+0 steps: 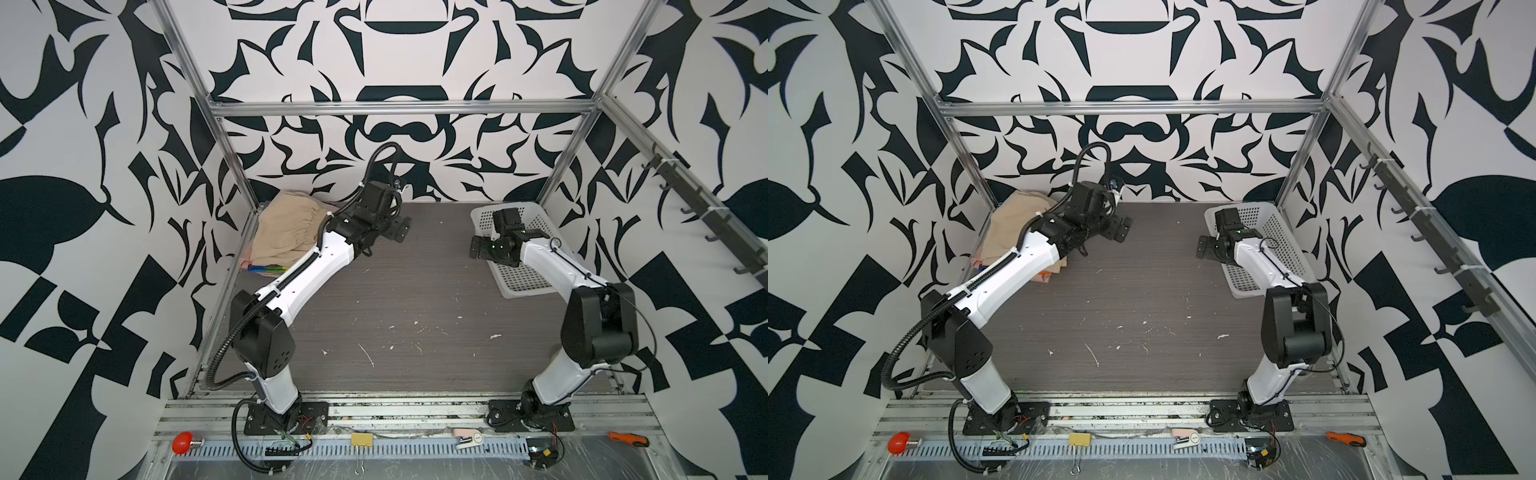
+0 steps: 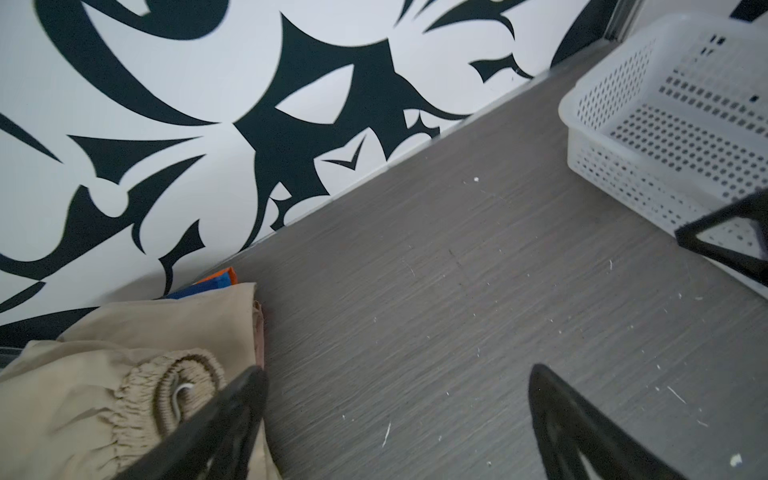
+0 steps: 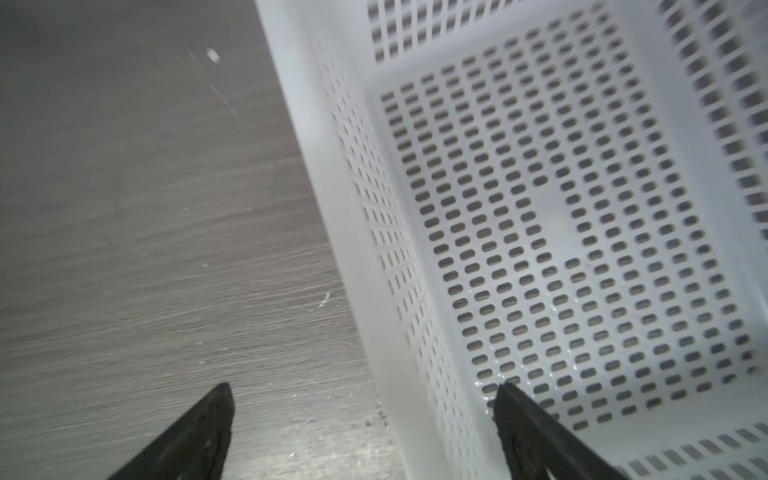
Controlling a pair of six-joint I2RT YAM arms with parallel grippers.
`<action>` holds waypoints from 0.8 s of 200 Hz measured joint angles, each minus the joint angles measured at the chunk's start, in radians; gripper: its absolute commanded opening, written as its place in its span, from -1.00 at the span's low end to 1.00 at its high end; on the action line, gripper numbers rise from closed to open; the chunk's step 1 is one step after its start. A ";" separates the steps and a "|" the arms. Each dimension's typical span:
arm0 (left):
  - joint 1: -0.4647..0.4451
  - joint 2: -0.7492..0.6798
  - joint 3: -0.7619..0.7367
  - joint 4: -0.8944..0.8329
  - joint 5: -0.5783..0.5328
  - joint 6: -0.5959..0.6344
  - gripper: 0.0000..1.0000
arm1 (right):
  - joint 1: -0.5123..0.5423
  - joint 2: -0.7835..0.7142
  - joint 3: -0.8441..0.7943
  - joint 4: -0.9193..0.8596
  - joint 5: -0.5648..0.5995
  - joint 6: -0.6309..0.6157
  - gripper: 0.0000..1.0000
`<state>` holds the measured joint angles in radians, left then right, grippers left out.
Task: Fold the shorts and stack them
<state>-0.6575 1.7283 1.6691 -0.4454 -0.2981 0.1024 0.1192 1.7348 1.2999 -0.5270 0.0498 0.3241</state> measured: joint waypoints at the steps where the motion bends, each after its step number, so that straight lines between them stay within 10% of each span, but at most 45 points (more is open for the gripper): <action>1: -0.002 0.000 -0.002 0.001 -0.002 0.001 0.98 | 0.000 0.003 0.001 0.000 0.000 0.001 0.74; 97: -0.029 -0.049 -0.188 0.012 -0.046 -0.001 0.98 | 0.087 0.113 0.067 -0.021 0.069 0.060 -1.00; 160: 0.028 -0.179 -0.317 0.022 -0.043 -0.024 0.98 | 0.434 0.200 0.171 0.040 0.087 0.354 -1.00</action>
<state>-0.6292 1.5490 1.3521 -0.4232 -0.3412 0.0788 0.5533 1.9347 1.4704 -0.4873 0.1371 0.6785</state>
